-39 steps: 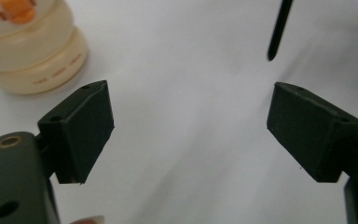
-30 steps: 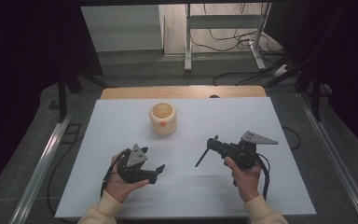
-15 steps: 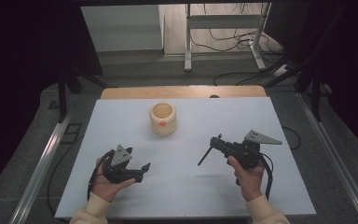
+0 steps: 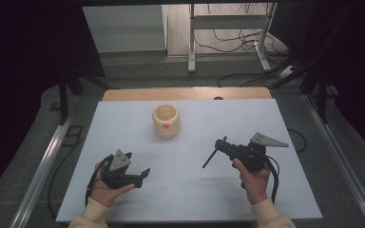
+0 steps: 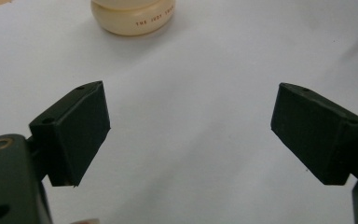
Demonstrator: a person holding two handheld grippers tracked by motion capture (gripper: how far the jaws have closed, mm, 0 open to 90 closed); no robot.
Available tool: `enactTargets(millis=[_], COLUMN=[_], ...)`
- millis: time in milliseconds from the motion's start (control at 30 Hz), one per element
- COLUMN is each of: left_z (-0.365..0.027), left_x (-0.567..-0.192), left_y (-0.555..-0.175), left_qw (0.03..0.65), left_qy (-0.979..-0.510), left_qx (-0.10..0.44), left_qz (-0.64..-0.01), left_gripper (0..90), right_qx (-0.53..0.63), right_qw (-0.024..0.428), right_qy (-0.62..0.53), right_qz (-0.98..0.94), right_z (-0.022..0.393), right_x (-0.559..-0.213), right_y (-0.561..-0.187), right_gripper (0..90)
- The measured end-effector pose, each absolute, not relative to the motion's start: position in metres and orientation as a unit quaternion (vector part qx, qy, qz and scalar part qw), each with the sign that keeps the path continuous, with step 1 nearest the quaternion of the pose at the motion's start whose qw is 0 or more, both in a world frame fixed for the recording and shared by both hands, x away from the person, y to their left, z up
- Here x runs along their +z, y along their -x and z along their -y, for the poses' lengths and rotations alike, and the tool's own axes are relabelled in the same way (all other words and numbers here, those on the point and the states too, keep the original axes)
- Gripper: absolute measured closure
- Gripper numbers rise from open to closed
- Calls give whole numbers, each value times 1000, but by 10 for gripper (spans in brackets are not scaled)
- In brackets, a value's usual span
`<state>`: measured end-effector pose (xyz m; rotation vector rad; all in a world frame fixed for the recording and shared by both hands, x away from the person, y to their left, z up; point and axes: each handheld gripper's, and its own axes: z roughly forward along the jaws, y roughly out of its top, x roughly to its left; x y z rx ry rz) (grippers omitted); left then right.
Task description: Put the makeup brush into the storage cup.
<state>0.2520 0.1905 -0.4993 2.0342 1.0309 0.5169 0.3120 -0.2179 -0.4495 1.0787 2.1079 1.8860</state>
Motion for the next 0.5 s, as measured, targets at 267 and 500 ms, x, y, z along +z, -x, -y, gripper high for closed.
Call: enactTargets(millis=[267,500], left_z=[-191,-194], left_x=[-501,-501], left_y=[-252,-253], left_qw=[387,389], left_qy=[-802,-800], left_qx=[203,202], left_qz=[-407,-409], left_gripper=[116,115], right_qx=[624,634], right_qw=[61,65], right_qy=[-354,-354], right_qz=[-694,-684], right_z=[217,218], right_x=[-446,-436], right_y=[-314,-321], right_gripper=[829,829])
